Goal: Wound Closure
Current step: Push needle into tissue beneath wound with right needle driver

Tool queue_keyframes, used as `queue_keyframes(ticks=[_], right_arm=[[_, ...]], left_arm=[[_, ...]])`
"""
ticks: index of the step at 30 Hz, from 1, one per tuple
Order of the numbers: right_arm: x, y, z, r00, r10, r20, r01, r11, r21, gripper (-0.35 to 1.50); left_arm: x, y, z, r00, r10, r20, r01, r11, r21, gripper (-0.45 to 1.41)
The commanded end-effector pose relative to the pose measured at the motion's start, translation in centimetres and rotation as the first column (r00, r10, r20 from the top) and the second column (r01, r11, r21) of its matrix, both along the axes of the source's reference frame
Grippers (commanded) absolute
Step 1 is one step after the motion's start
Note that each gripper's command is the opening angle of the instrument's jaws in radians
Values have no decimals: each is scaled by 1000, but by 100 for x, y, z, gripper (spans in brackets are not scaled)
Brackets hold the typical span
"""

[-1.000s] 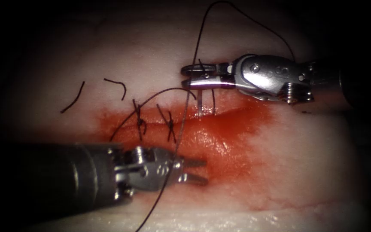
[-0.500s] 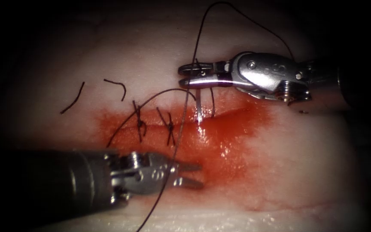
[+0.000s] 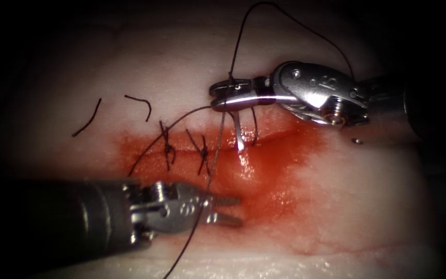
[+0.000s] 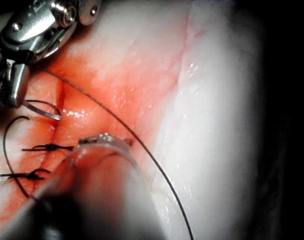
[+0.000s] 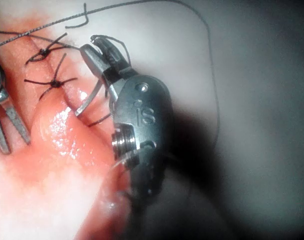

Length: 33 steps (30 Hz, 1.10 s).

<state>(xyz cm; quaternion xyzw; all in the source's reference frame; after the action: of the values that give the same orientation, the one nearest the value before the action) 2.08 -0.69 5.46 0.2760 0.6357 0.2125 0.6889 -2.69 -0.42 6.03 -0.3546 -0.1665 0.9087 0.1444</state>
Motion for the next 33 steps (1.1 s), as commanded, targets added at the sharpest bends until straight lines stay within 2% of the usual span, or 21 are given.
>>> queue_keyframes(ticks=[1,7,14,20,27,33], right_arm=[[8,-2,4,1000,4,3,-4,1000,20,-35],[8,-1,4,997,57,60,-63,993,101,-35],[8,-4,2,996,43,81,-57,984,171,-35],[10,-16,-2,993,13,119,-44,962,268,-35],[10,-30,-8,993,-2,121,-42,932,361,-35],[6,-47,-16,993,-15,116,-28,932,361,-35]], left_arm=[[-5,-1,6,1000,1,1,-1,1000,0,4],[-5,-3,5,1000,-2,0,2,1000,3,4],[-4,-3,7,1000,-1,0,1,1000,2,4],[-2,-1,8,1000,-4,-1,4,1000,4,4],[-1,-2,8,1000,-6,-1,6,1000,8,5],[2,-2,8,1000,-8,0,8,1000,12,5]])
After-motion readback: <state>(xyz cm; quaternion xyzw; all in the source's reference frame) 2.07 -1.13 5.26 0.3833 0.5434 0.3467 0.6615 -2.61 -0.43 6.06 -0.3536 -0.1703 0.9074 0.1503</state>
